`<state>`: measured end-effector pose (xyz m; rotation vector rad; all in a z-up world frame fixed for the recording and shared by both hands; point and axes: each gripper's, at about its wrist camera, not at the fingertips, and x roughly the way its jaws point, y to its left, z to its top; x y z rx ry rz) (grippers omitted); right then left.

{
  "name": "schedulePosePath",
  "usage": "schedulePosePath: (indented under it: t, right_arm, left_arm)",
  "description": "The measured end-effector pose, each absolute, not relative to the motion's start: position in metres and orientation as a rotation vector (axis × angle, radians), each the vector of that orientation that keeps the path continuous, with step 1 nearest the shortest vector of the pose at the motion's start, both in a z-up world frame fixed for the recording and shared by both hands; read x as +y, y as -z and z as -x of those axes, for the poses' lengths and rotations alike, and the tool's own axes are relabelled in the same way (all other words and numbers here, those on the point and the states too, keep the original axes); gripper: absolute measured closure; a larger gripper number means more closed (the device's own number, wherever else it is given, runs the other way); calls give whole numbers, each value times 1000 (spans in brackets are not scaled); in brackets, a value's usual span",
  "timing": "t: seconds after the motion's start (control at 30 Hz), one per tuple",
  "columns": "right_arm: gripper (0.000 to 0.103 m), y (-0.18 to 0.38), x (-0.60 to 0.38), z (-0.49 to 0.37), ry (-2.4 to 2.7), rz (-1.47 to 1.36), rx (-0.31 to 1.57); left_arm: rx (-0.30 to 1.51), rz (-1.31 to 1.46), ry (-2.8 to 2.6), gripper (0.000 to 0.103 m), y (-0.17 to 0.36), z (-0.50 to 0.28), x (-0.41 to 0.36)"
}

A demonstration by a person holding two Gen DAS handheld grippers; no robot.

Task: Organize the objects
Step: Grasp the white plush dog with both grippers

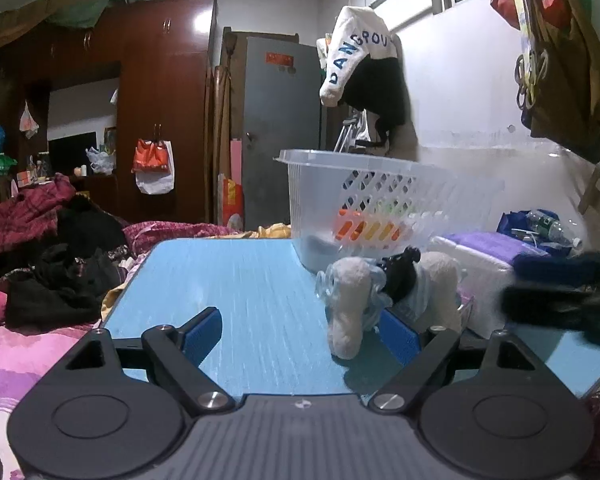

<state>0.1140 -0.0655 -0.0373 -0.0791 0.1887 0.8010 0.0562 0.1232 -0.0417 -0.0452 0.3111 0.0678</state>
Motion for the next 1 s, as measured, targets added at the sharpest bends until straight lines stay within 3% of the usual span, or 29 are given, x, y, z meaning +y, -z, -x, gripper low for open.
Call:
schedulePosePath:
  t: [0.07, 0.2, 0.37, 0.4, 0.47, 0.53, 0.73, 1.0]
  right_arm:
    - [50, 42, -58, -125, -792, 98, 213]
    - [52, 50, -47, -126, -757, 149, 228]
    - [75, 55, -47, -118, -752, 159, 252]
    - [77, 56, -48, -118, -753, 162, 248]
    - [80, 60, -47, -114, -758, 167, 243]
    - [82, 61, -49, -113, -762, 170, 239]
    - [89, 58, -58, -112, -776, 151, 209]
    - [90, 39, -70, -104, -823, 117, 163]
  left_arm:
    - [319, 43, -61, 15, 44, -59, 122]
    - [331, 32, -49, 21, 47, -64, 117]
    - [356, 11, -41, 49, 50, -72, 107]
    - [361, 4, -42, 55, 51, -74, 105]
    - [372, -5, -51, 77, 54, -76, 103]
    - [371, -17, -45, 85, 56, -76, 101]
    - [311, -37, -52, 87, 50, -62, 98]
    - [218, -50, -37, 87, 28, -36, 93]
